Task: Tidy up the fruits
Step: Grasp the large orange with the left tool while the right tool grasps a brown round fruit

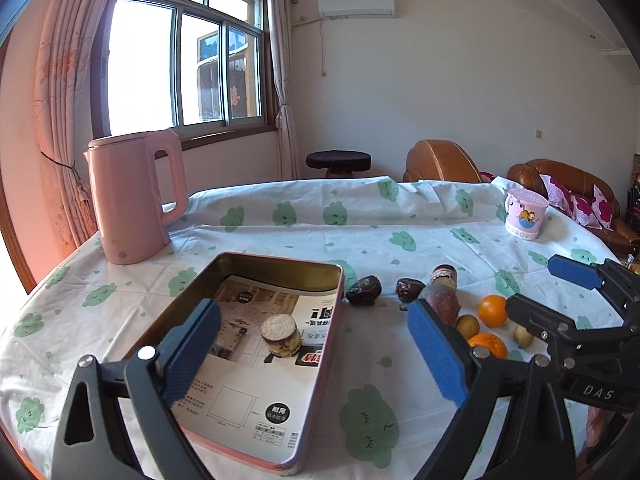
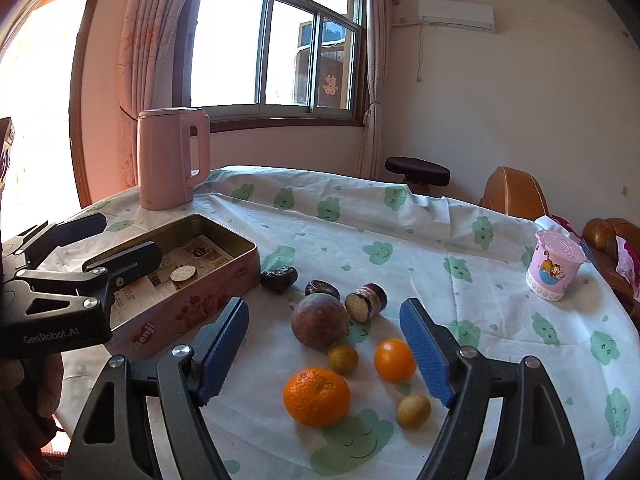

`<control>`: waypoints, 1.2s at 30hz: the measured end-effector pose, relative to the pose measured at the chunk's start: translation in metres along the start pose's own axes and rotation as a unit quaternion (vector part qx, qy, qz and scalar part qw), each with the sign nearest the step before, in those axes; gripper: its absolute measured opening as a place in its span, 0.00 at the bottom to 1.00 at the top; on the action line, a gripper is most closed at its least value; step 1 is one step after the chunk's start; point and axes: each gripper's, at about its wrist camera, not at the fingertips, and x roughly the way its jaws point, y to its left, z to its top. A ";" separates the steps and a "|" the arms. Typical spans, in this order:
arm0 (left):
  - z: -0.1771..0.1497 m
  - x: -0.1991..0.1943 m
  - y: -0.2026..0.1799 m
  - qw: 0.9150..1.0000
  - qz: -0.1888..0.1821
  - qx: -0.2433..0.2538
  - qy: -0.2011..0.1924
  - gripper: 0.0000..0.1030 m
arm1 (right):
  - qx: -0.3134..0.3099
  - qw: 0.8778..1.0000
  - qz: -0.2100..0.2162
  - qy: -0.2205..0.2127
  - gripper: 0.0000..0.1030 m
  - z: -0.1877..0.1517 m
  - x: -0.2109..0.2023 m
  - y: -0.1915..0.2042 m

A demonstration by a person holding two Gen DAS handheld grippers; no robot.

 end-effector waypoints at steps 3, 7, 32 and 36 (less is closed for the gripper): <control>-0.005 0.004 -0.015 1.000 -0.010 0.009 0.012 0.94 | 0.011 1.000 -0.019 0.000 0.77 -0.009 -0.007 -0.018; -0.010 0.007 -0.035 0.999 -0.028 0.023 0.023 0.94 | 0.029 0.999 -0.040 0.004 0.77 -0.020 -0.014 -0.037; -0.029 0.058 -0.117 0.969 -0.175 0.078 0.158 0.51 | 0.063 0.994 -0.056 0.072 0.76 -0.049 0.008 -0.080; -0.032 0.060 -0.119 0.966 -0.180 0.084 0.168 0.49 | 0.082 0.992 -0.028 0.090 0.71 -0.052 0.019 -0.082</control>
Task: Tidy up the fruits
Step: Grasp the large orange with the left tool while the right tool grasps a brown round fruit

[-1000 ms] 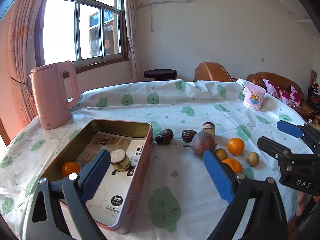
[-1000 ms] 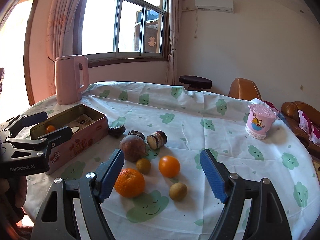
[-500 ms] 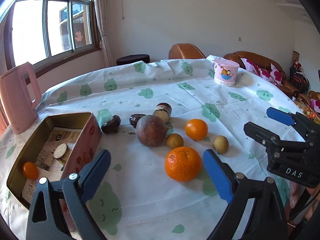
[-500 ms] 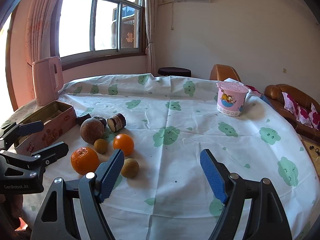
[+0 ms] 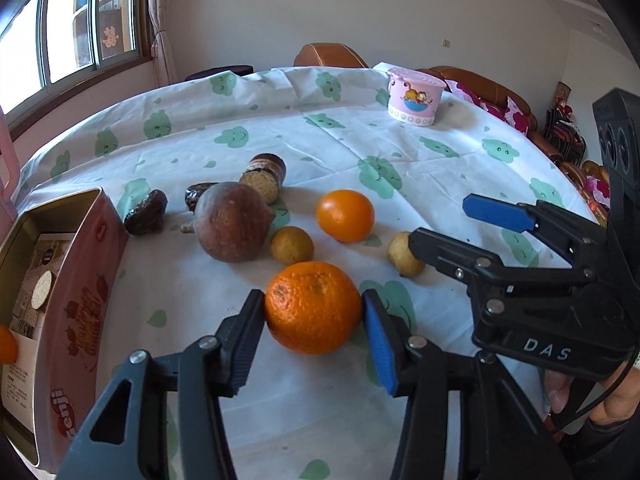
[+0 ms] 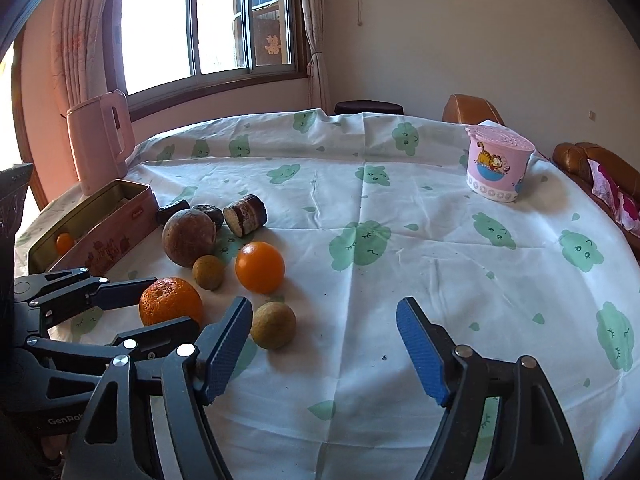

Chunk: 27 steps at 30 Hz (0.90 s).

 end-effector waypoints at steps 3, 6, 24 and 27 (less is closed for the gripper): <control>-0.001 -0.002 0.002 1.000 -0.007 -0.004 -0.005 0.48 | 0.000 1.000 0.010 0.008 0.60 0.000 0.003 0.001; -0.003 -0.010 0.009 1.000 -0.002 -0.019 -0.024 0.47 | -0.002 1.000 0.023 0.012 0.57 0.000 0.004 0.002; -0.008 -0.026 0.042 0.995 0.022 -0.073 -0.068 0.47 | -0.079 0.993 0.064 0.064 0.28 -0.003 0.021 0.027; -0.010 -0.030 0.042 0.994 0.027 -0.074 -0.078 0.47 | -0.078 0.993 0.064 0.059 0.27 -0.003 0.019 0.027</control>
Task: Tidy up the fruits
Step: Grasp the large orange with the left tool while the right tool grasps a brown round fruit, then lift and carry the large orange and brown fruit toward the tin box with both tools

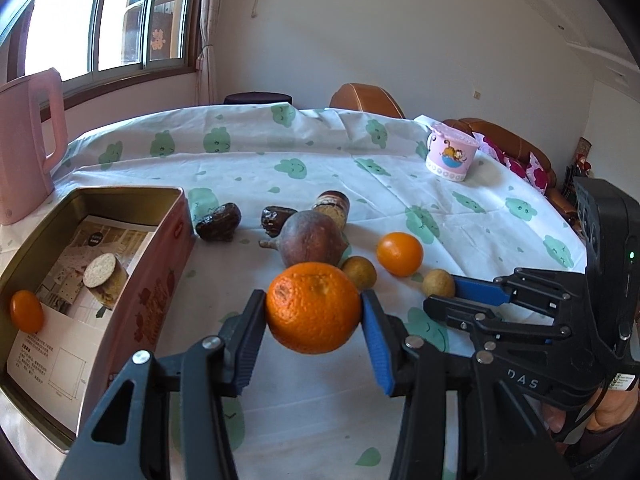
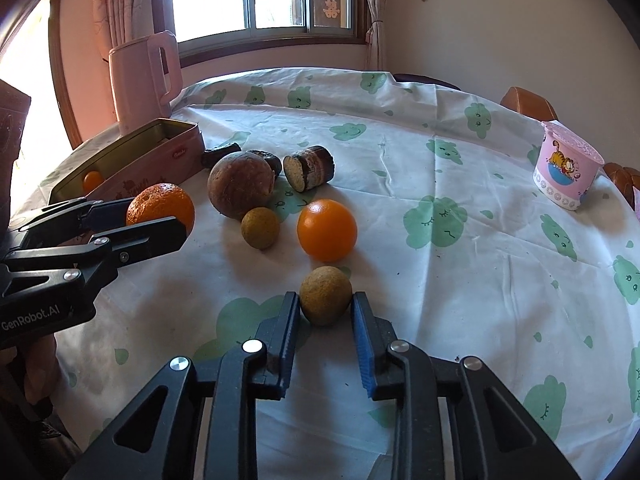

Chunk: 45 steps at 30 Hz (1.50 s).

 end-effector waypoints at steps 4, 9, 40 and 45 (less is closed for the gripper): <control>-0.001 -0.006 0.001 1.000 0.007 -0.004 -0.018 0.47 | 0.000 1.000 0.001 -0.013 0.27 -0.001 -0.004 0.000; -0.001 -0.013 0.001 0.999 0.012 -0.004 -0.037 0.47 | -0.002 0.999 0.002 -0.038 0.27 -0.003 -0.012 0.001; -0.005 -0.035 -0.002 0.995 0.023 0.002 -0.101 0.47 | -0.021 0.990 -0.018 -0.137 0.27 -0.012 -0.043 0.010; -0.006 -0.037 -0.004 0.994 0.026 0.004 -0.108 0.47 | -0.022 0.989 -0.020 -0.146 0.27 -0.014 -0.046 0.012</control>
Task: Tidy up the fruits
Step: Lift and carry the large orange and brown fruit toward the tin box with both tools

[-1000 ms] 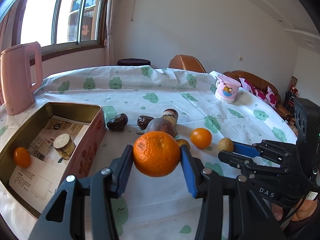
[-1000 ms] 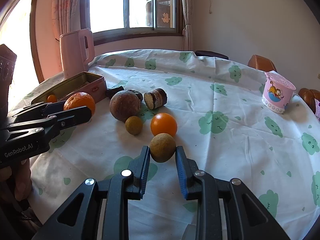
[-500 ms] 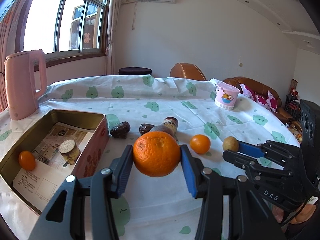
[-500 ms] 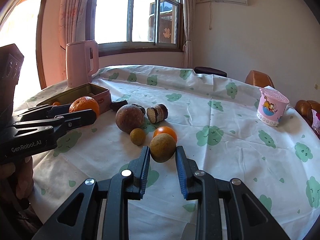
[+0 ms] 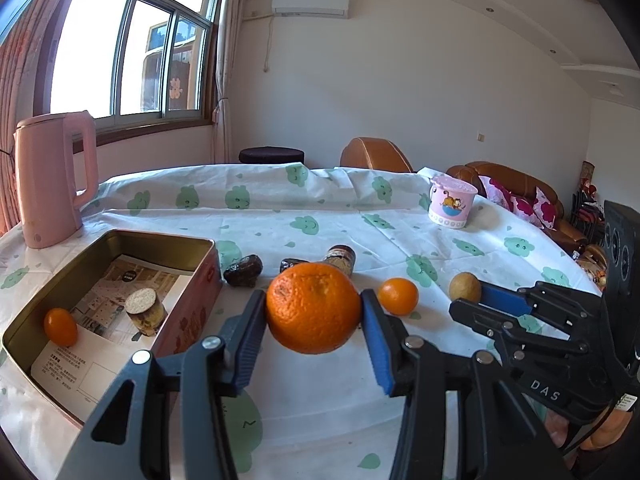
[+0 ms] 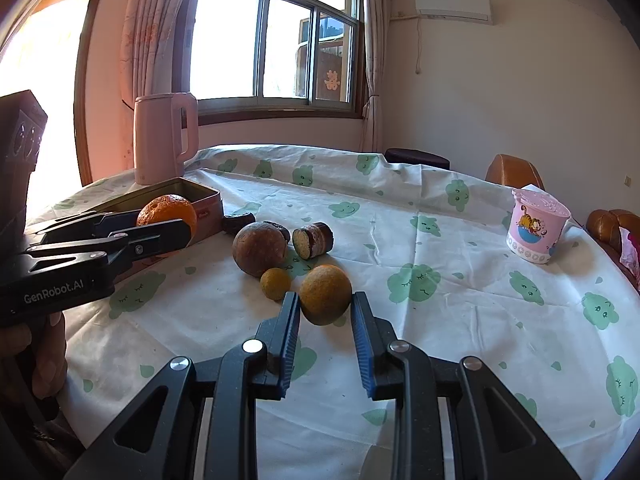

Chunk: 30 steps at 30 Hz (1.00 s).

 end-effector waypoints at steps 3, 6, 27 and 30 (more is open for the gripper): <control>0.000 -0.002 -0.001 1.000 0.002 0.003 -0.004 0.47 | -0.001 1.000 -0.001 -0.006 0.27 0.000 -0.002 0.000; -0.001 -0.004 -0.002 1.000 0.004 0.006 -0.009 0.47 | -0.003 1.000 -0.002 -0.014 0.27 -0.001 -0.005 0.001; -0.002 -0.016 -0.011 0.998 0.025 0.030 -0.049 0.47 | -0.011 0.998 -0.003 -0.054 0.27 -0.003 -0.017 0.002; -0.002 -0.017 -0.012 0.998 0.027 0.033 -0.054 0.47 | -0.012 0.998 -0.003 -0.061 0.27 -0.003 -0.019 0.002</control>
